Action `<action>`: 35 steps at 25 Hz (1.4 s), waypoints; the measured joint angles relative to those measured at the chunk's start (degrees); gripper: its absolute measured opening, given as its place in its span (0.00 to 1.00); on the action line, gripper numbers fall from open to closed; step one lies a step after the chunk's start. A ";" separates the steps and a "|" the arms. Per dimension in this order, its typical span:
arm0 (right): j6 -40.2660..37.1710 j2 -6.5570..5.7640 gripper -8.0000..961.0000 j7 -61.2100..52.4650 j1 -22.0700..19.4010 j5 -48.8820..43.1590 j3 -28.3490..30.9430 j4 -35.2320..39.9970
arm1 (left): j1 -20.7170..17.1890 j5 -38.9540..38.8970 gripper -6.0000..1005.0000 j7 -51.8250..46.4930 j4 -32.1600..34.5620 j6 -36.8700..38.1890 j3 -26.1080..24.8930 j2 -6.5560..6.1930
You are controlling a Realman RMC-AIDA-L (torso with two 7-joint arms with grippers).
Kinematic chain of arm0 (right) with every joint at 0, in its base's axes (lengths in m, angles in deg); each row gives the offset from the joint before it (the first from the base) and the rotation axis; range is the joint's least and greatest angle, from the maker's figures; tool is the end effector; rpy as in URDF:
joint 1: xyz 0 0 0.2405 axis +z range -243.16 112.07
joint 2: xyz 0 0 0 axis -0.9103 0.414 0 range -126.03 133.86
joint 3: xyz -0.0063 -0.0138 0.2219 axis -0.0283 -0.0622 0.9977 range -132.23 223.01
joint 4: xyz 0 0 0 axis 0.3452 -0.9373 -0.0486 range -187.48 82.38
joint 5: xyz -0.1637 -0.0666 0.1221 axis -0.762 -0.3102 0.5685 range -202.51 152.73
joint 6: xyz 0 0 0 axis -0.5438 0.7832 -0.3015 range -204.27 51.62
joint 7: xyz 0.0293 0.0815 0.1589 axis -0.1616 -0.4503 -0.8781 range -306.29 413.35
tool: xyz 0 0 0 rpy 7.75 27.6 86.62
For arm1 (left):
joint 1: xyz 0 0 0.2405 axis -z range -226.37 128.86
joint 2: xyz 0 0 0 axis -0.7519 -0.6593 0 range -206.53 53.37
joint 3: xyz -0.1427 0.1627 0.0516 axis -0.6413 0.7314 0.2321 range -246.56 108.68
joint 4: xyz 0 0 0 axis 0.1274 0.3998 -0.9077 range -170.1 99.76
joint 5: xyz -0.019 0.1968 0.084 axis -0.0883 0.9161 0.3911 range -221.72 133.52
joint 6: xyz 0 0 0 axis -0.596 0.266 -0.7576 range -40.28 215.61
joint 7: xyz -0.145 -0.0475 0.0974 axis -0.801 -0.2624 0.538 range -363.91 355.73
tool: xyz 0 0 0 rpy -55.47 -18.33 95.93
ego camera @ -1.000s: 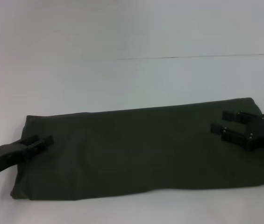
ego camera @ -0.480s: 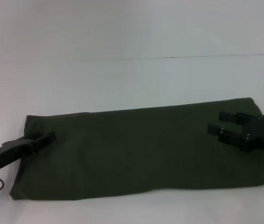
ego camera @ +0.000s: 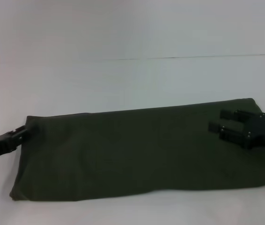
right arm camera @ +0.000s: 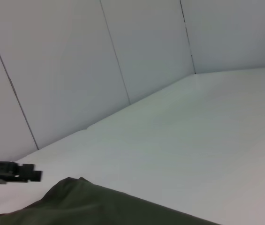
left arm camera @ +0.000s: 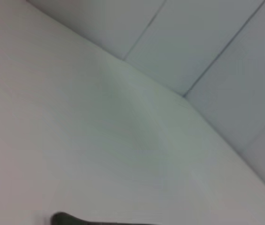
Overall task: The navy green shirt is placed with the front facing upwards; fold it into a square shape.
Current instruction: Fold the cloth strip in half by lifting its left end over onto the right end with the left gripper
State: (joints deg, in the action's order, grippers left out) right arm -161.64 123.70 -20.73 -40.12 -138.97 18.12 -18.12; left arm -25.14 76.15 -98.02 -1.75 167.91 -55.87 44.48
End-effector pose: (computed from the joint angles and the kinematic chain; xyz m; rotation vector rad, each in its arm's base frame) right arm 0.2727 0.3268 0.0031 -2.4319 0.7678 0.7606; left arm -0.3200 0.3186 0.0148 -2.0405 -1.3461 -0.8657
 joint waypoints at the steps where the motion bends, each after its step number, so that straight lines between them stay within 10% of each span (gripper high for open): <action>1: 0.06 -0.01 0.69 0.00 0.12 0.00 0.02 0.05 | -0.67 0.02 0.59 -0.84 0.88 1.43 0.00 -0.05; 17: 1.33 -0.17 0.69 0.48 2.16 -0.35 -0.07 0.10 | 1.22 14.68 0.59 -25.08 10.12 5.63 0.98 -2.15; 35: 2.44 0.01 0.69 0.79 2.72 -0.35 -0.21 -1.05 | 5.87 21.83 0.76 -42.99 19.99 6.44 13.99 -2.60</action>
State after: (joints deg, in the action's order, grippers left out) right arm -159.20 123.71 -19.94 -37.40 -139.32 17.91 -19.18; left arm -19.27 97.97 -141.01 18.23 174.34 -41.88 41.89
